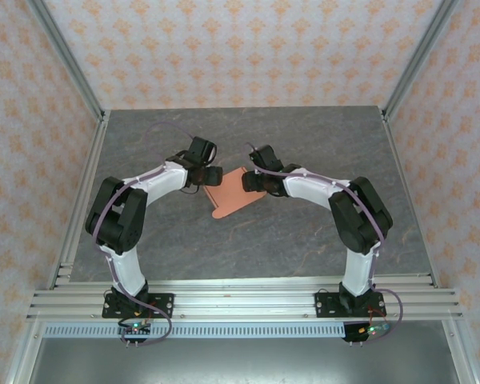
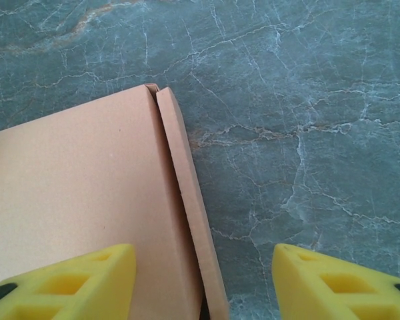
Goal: Fold the paper box
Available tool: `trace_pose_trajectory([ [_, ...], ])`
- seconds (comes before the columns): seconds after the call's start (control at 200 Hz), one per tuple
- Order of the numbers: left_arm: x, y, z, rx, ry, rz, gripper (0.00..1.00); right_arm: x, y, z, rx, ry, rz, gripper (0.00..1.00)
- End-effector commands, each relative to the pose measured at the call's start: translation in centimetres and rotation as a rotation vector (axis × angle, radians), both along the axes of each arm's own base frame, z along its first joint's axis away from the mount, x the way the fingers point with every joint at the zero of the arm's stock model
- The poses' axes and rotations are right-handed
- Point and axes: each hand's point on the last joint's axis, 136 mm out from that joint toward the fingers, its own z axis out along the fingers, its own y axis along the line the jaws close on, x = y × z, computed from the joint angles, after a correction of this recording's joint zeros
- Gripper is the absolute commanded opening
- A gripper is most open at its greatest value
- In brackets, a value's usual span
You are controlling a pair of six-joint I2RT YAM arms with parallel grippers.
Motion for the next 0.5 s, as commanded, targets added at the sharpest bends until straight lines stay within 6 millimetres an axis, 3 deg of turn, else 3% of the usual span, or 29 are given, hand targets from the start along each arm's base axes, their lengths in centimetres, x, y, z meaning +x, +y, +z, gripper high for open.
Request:
trace_pose_trajectory([
  [0.0,-0.7,-1.3,0.7,-0.045,0.034,-0.067,0.62,0.0,-0.1,3.7,0.037,-0.039,0.008,0.58],
  [0.125,-1.1,-1.2,0.0,-0.047,0.054,-0.063,0.62,-1.0,-0.4,4.8,0.069,-0.034,-0.002,0.58],
  [0.29,-1.7,-0.9,-1.3,-0.045,0.068,-0.047,0.62,-3.1,-2.2,5.3,0.083,-0.002,-0.065,0.59],
  [0.41,-2.4,-0.7,-2.5,-0.051,0.087,-0.034,0.61,-5.9,-3.4,4.3,0.140,0.068,-0.124,0.61],
  [0.495,-2.8,-0.6,-3.1,-0.051,0.096,-0.019,0.61,-7.7,-2.9,3.3,0.261,0.129,-0.154,0.62],
])
